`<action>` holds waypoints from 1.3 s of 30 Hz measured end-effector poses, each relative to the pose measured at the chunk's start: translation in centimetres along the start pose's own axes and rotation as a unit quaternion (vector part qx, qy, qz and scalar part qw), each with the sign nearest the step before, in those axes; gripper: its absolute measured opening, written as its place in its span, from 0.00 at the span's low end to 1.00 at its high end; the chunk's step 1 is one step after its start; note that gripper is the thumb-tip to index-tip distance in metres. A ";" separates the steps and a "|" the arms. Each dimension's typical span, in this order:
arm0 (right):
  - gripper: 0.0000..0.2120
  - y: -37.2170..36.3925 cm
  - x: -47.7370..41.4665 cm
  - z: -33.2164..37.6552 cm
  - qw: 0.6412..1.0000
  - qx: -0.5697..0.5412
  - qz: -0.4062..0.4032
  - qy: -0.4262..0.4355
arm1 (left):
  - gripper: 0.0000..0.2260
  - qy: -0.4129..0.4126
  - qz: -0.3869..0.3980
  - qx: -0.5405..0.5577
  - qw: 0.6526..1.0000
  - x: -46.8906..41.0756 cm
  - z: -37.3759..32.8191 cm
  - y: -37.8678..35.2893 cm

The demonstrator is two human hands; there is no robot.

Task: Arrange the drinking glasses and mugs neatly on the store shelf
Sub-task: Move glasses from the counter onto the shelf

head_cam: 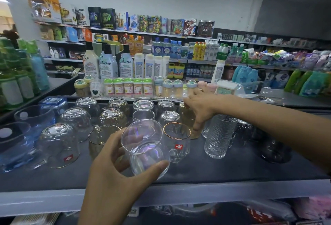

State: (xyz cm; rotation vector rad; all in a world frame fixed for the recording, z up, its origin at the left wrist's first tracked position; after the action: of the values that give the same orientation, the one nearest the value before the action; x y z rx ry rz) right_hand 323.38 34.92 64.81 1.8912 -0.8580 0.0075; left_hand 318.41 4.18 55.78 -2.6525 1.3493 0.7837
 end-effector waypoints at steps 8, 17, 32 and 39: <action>0.50 0.0 -0.2 0.6 0.999 0.022 0.010 -0.027 | 0.36 0.027 -0.006 -0.014 1.000 0.9 0.6 -0.1; 0.38 -0.4 1.7 1.1 0.999 -0.006 -0.040 -0.035 | 0.38 0.065 -0.028 0.003 0.997 2.5 1.1 1.1; 0.25 -3.7 15.8 20.9 0.732 -0.556 -0.305 0.250 | 0.35 0.068 -0.026 0.013 0.997 6.4 0.7 7.2; 0.41 -6.9 15.3 28.1 0.483 -0.814 -0.191 0.259 | 0.30 0.081 0.047 0.054 0.994 7.0 0.9 6.9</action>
State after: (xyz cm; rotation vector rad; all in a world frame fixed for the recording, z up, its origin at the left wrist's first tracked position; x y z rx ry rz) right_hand 328.66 5.61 51.27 0.0674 0.2157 -0.3674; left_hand 316.17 -4.96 52.85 -2.6337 1.5170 0.4966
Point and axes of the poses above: each hand's wrist, its own x-axis away from the middle knuckle, its own y-axis out of the back of the hand, z = x × y, the point moved 1 cm from there along -x, towards the middle knuckle, and after that the axes turned 13 degrees about z, right-handed, at the moved point
